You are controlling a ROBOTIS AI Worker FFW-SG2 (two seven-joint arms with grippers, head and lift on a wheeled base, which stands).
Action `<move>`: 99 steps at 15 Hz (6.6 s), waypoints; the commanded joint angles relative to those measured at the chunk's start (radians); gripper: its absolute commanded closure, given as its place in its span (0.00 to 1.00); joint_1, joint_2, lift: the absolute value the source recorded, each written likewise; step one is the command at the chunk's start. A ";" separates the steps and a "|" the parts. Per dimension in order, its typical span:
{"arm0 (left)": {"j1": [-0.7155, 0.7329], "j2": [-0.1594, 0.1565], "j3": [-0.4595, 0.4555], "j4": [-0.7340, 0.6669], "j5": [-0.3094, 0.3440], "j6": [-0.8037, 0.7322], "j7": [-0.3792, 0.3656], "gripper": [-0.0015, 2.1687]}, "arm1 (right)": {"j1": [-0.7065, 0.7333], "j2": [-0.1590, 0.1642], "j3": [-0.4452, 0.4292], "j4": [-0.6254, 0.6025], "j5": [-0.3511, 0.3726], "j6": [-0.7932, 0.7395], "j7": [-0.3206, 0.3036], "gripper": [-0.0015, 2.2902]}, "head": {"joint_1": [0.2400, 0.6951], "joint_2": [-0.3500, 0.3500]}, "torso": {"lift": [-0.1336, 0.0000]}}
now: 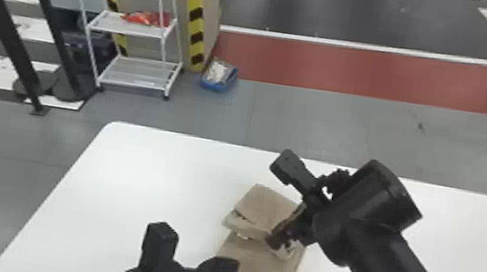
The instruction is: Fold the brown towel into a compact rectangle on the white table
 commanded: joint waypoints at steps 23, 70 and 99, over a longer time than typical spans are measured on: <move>-0.159 -0.063 -0.144 0.359 -0.202 -0.250 0.155 0.80 | 0.000 0.001 -0.026 -0.006 0.003 -0.071 0.023 0.59 | 1.00 0.59 | 1.00; -0.199 -0.112 -0.206 0.284 -0.359 -0.032 0.205 0.80 | 0.273 0.001 -0.166 -0.511 0.206 -0.065 0.289 0.59 | 1.00 0.53 | 1.00; -0.198 -0.109 -0.197 0.240 -0.377 -0.011 0.182 0.80 | 0.313 -0.014 -0.195 -0.371 0.215 -0.172 0.276 0.46 | 1.00 0.50 | 1.00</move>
